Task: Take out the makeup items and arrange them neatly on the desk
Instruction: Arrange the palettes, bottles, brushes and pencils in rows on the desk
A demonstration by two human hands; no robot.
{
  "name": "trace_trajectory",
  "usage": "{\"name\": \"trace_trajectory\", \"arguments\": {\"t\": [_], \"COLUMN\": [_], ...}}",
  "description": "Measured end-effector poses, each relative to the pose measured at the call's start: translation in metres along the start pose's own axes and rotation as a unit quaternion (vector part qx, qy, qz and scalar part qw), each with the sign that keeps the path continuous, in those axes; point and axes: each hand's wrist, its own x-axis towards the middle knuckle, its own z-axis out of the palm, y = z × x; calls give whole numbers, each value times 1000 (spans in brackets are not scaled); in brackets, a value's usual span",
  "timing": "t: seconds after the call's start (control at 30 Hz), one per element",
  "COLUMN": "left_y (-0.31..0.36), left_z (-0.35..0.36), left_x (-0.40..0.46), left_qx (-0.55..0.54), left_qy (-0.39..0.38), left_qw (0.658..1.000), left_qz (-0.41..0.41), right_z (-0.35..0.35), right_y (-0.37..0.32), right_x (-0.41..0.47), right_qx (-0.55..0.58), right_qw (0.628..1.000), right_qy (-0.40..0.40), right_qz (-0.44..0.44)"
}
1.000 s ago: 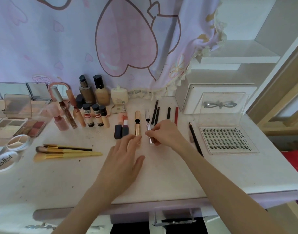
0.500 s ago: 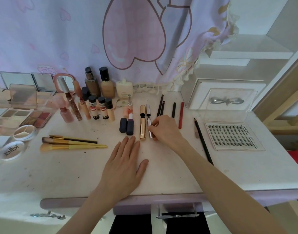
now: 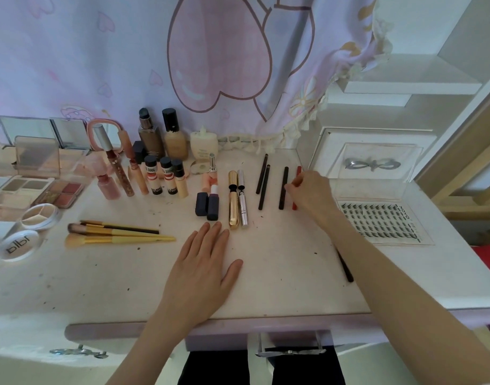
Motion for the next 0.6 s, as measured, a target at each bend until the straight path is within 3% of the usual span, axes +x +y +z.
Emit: {"name": "trace_trajectory", "arguments": {"t": [0.33,0.5,0.6], "left_y": [0,0,0], "left_z": [-1,0,0], "left_x": [0,0,0], "left_qx": [-17,-15,-15], "left_qy": [1,2,1], "left_qw": [1000,1000,1000], "left_qz": [-7,-9,-8], "right_z": [1,4,0], "right_y": [-10,-8,-6], "right_x": [29,30,27], "right_qx": [-177,-171,-110], "right_qw": [978,979,990], "right_qy": [-110,-107,-77], "right_qz": [22,24,38]}}
